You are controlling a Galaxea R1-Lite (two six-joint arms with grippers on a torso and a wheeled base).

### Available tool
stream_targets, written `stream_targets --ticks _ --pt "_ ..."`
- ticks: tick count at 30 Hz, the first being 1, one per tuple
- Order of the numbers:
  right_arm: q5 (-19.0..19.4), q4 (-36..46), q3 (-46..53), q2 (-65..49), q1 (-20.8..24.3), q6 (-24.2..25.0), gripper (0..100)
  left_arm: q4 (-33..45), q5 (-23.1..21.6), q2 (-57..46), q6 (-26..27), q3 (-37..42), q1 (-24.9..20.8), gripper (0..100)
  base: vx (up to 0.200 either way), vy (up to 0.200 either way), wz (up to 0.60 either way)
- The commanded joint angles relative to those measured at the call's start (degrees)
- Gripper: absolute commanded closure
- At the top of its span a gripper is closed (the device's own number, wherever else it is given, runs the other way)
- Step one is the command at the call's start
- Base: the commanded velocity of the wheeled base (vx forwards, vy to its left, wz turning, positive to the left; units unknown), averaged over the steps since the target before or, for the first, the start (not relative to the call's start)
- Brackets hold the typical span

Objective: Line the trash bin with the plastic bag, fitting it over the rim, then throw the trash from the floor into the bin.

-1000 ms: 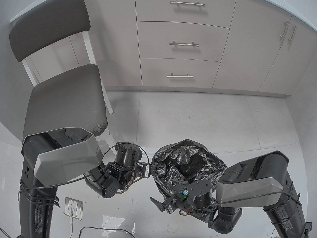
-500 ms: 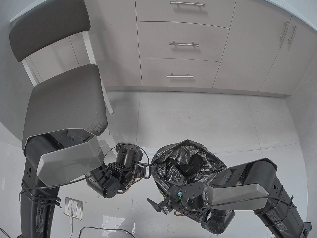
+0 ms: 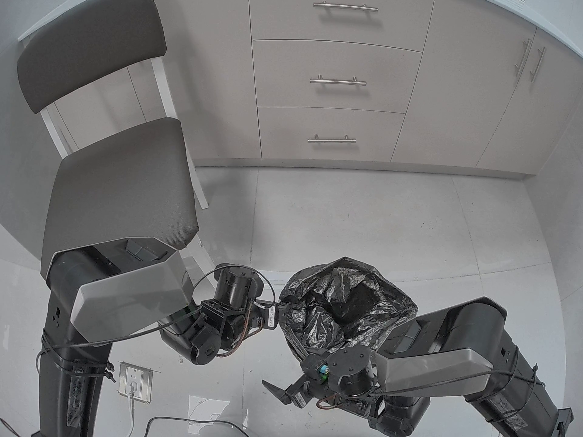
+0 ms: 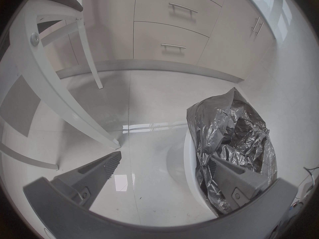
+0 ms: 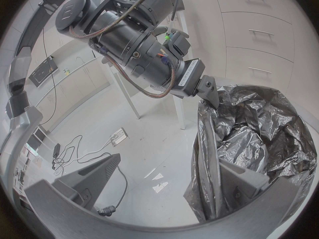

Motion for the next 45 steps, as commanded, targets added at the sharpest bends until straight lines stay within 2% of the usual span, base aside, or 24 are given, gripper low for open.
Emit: stream_targets --ticks 1,6,15,19,27,38,40,45 --pt "0.09 -1.00 1.15 -0.21 0.87 -0.04 0 -0.09 0.02 0.45 -0.01 -0.09 -0.01 0 0.000 0.000 0.00" --pt "0.09 -1.00 1.15 -0.12 1.22 -0.04 0 -0.01 -0.16 0.62 -0.01 -0.53 0.08 0 0.000 0.000 0.00" --pt "0.18 -1.00 1.41 -0.12 1.31 0.13 0 1.31 0.02 1.77 0.51 -7.82 0.17 0 0.000 0.000 0.00" --pt "0.18 -1.00 1.41 -0.12 1.31 0.22 0 4.56 0.11 1.41 0.34 -10.72 0.26 0 0.000 0.000 0.00" --pt "0.09 -1.00 1.50 -0.12 1.31 0.75 0 4.30 0.28 1.24 -0.37 -9.93 1.40 0 0.000 0.000 0.00" --pt "0.09 -1.00 1.50 -0.12 1.31 0.75 0 4.12 0.28 -1.93 -5.64 -8.61 1.05 0 0.000 0.000 0.00" --pt "0.09 -1.00 1.59 -0.12 1.31 0.84 0 4.21 0.28 -3.95 -8.98 -8.00 -0.27 0 0.000 0.000 0.00" --pt "0.09 -1.00 1.59 -0.12 1.31 0.75 0 4.12 1.34 -4.12 -9.24 -8.61 -0.62 0 0.000 0.000 0.00"
